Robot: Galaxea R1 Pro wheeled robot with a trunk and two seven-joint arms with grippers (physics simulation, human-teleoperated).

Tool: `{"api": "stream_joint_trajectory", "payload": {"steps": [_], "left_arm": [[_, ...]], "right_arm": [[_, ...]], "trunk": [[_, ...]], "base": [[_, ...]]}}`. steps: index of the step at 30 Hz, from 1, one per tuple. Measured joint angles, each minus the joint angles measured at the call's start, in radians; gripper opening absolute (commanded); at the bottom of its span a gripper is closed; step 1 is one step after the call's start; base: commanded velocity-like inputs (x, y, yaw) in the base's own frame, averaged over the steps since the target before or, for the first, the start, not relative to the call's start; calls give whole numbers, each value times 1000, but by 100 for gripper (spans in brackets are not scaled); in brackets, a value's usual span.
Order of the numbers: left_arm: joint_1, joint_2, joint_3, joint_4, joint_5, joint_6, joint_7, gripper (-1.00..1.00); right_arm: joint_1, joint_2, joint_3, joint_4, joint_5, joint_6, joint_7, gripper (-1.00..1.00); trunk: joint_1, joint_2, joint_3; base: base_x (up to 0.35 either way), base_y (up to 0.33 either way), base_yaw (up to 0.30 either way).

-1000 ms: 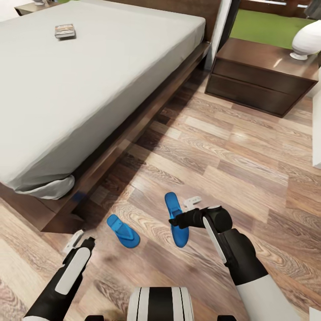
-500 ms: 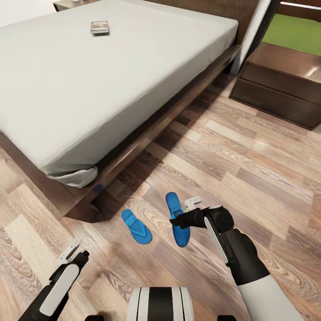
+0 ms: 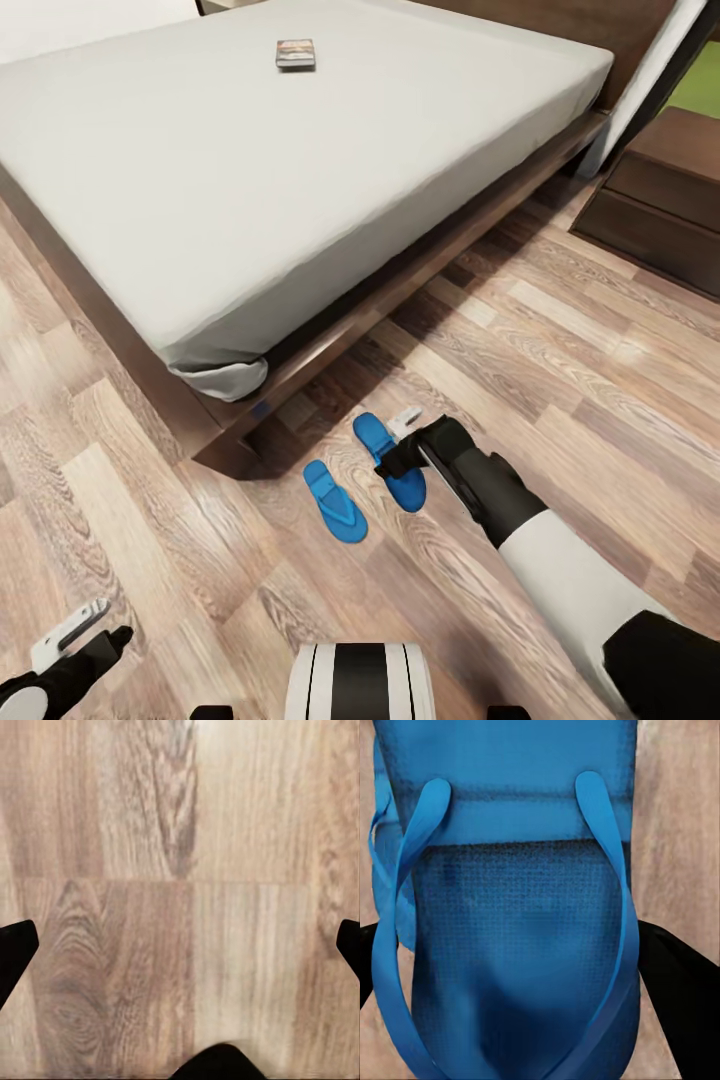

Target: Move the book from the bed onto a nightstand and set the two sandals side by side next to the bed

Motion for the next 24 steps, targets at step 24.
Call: {"api": "stream_joint_trajectory", "payload": {"steps": [24], "left_arm": [[58,-23,39,-83,79,19,-3,100]], "right_arm": [[-133,67,135,336,41,-98,94,-100]], "trunk": [[0,0,-1]], "base": [[42,0,13]]}}
